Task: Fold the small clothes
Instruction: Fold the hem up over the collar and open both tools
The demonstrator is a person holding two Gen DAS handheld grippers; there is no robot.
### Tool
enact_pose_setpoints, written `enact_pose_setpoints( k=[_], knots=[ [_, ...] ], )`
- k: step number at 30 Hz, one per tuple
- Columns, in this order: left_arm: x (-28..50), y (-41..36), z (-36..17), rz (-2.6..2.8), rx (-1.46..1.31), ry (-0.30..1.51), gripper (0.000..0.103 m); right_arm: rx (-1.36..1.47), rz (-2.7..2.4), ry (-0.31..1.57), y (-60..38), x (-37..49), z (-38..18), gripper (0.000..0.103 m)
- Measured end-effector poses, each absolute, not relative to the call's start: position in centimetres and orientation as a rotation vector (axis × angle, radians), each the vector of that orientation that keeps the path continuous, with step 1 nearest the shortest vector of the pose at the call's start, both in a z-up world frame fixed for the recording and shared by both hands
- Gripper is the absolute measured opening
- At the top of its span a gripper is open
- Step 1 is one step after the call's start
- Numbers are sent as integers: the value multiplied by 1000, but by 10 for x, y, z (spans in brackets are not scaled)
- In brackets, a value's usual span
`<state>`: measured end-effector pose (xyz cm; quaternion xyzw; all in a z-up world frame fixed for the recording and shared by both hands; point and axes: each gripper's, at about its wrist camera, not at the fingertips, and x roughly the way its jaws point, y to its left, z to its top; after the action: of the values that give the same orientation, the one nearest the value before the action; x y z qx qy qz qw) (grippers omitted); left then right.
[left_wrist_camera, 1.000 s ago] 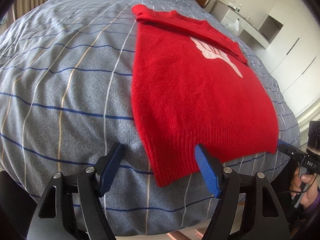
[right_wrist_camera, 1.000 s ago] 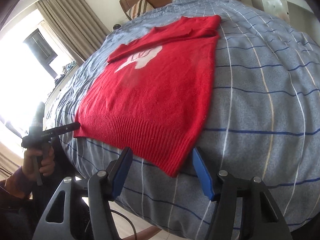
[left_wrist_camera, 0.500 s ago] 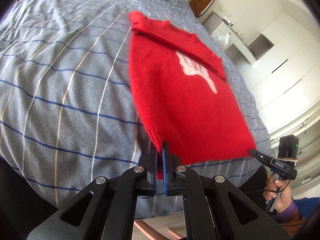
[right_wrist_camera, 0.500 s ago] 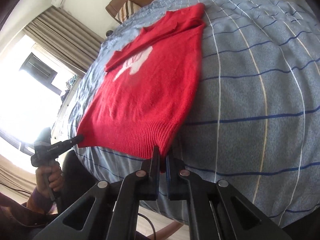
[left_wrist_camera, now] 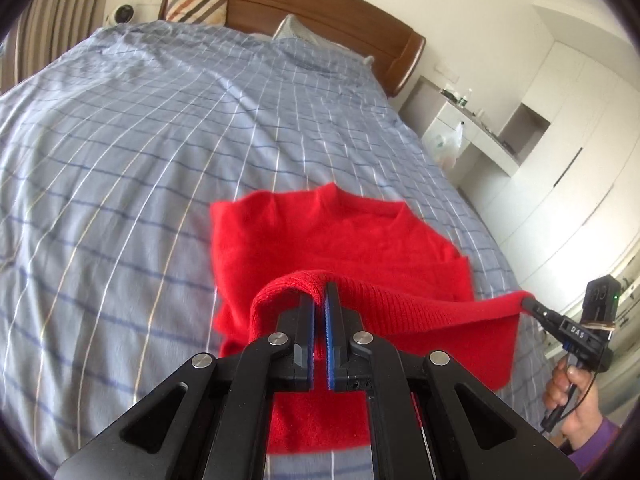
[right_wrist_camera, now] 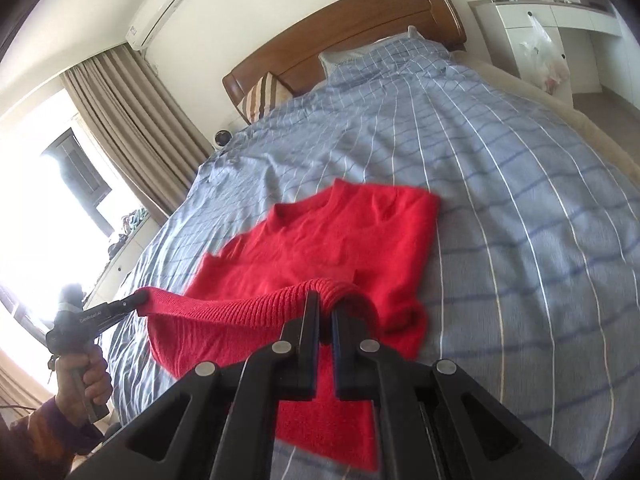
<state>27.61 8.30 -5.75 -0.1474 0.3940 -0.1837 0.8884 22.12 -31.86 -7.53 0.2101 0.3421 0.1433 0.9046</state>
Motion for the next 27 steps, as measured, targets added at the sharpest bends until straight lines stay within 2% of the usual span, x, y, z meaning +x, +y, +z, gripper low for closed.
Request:
enact_pose_setpoints(
  k=[8, 9, 10, 11, 12, 13, 17, 22, 25, 27],
  knots=[
    [398, 63, -90, -252, -307, 895, 4, 447, 197, 744, -326, 358, -86, 5],
    [406, 61, -95, -220, -293, 910, 11, 453, 191, 752, -324, 369, -93, 5],
    [413, 60, -100, -184, -285, 923, 28, 465, 192, 762, -322, 379, -100, 7],
    [418, 62, -103, -135, -278, 933, 45, 471, 185, 773, -321, 386, -106, 14],
    [420, 66, -104, -92, -278, 928, 75, 467, 164, 776, -320, 390, -110, 20],
    [417, 73, -103, -66, -287, 900, 85, 460, 142, 774, -319, 390, -113, 32],
    [396, 97, -96, -68, -322, 864, 86, 444, 154, 746, -320, 371, -111, 35],
    [336, 96, -82, -95, -222, 843, 87, 270, 215, 749, -301, 318, -102, 37],
    [283, 87, -73, -99, -125, 803, 95, 203, 246, 728, -291, 266, -99, 54],
    [249, 82, -69, -96, -71, 776, 96, 168, 240, 715, -289, 229, -101, 57]
  ],
)
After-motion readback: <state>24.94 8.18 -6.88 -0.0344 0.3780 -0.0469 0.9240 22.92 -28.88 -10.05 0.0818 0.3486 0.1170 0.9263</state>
